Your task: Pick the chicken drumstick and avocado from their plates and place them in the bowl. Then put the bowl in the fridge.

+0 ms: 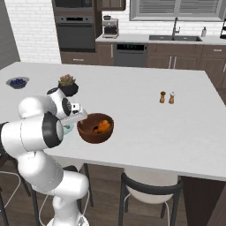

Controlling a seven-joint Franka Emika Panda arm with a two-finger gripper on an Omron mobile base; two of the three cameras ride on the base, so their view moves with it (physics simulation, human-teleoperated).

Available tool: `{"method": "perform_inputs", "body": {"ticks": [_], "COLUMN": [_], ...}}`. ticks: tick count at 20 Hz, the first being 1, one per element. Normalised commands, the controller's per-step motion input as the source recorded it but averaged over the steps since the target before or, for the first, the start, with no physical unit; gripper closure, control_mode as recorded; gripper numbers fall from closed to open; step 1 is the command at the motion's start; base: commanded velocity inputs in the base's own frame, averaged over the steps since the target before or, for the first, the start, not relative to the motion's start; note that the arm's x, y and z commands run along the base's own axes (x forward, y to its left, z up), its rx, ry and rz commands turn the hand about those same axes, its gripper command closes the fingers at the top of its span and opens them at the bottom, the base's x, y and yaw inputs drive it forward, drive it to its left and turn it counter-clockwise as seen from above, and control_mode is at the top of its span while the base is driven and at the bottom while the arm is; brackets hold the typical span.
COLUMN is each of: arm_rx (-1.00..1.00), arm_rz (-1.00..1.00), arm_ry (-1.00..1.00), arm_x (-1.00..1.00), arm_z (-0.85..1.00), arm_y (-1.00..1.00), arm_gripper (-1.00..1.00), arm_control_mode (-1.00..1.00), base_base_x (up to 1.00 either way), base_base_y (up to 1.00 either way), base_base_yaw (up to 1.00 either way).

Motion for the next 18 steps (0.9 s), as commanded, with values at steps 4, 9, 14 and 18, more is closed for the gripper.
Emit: {"method": "perform_inputs", "body": {"ticks": [4, 9, 14, 18], "arm_rx": [0.00, 0.00, 0.00, 0.00], "arm_rz": [0.00, 0.00, 0.00, 0.00], "arm_ry": [0.00, 0.04, 0.07, 0.00], "arm_x": [0.28, 0.23, 0.11, 0.01], "arm_z": [-0.07, -0.26, -0.28, -0.11], "arm_y": [0.01, 0.00, 0.00, 0.00], "arm_gripper": [-1.00, -1.00, -1.00, -1.00], "arm_control_mode": [-1.00, -1.00, -1.00, -1.00], "base_base_x": [0.00, 0.00, 0.00, 0.00], "base_base_y": [0.00, 0.00, 0.00, 0.00], "base_base_yaw": [0.00, 0.00, 0.00, 0.00]}}
